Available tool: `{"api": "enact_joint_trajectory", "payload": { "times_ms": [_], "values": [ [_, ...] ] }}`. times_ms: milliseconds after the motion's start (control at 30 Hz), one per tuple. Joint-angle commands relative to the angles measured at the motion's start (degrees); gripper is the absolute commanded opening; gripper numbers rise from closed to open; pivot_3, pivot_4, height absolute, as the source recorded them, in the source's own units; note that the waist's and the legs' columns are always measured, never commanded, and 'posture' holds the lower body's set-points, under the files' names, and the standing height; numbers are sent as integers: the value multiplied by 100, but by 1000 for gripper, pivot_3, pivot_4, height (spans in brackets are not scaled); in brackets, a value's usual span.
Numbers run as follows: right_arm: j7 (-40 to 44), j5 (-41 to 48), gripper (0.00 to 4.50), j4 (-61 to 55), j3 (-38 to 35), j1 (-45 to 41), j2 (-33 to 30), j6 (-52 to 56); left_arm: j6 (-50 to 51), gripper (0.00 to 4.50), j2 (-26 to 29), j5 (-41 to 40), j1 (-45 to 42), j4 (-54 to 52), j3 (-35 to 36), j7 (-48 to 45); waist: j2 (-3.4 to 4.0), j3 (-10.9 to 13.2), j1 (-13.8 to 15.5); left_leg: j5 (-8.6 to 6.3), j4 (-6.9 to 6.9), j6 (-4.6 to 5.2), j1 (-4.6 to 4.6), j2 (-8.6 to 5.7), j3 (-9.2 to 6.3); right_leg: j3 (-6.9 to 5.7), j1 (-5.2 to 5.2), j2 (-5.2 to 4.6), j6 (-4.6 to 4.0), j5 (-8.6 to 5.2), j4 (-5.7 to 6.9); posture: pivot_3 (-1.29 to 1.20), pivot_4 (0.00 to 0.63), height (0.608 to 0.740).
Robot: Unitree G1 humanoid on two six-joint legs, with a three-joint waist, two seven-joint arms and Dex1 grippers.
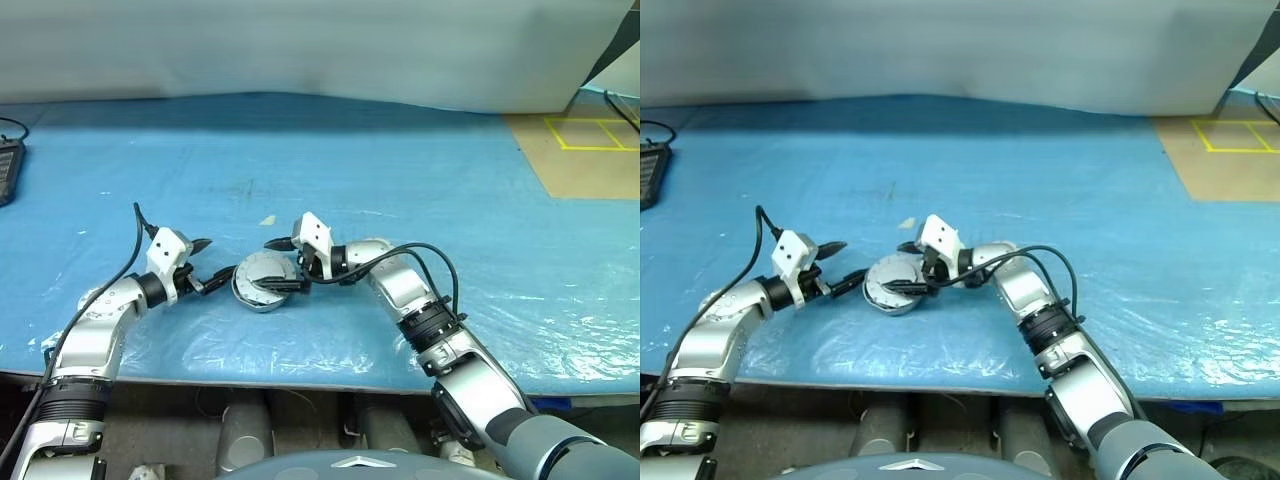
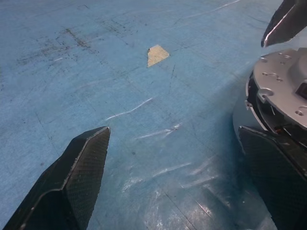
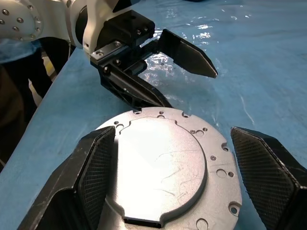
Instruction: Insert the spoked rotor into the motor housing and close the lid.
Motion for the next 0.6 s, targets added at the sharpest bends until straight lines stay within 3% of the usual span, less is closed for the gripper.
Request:
{"api": "enact_joint_trajectory", "payload": {
  "times_ms": [33,500,600],
  "values": [
    [-11,-121,3980,-28,96,74,28,-275,44,4500,50,-76,87,-319,68,23,0,0,0,0,0,0,0,0,0,0,0,0,0,0,0,0,150,740],
    [91,-197,3980,-37,148,221,60,-389,210,4500,44,-91,244,-573,76,129,0,0,0,-1,0,2,1,0,0,0,1,0,0,0,0,0,150,740],
    [15,-286,3420,141,162,183,68,-476,216,4500,64,-93,265,-584,103,140,0,0,-1,-1,0,3,3,0,0,0,2,0,0,0,0,0,150,740]
  ]
}}
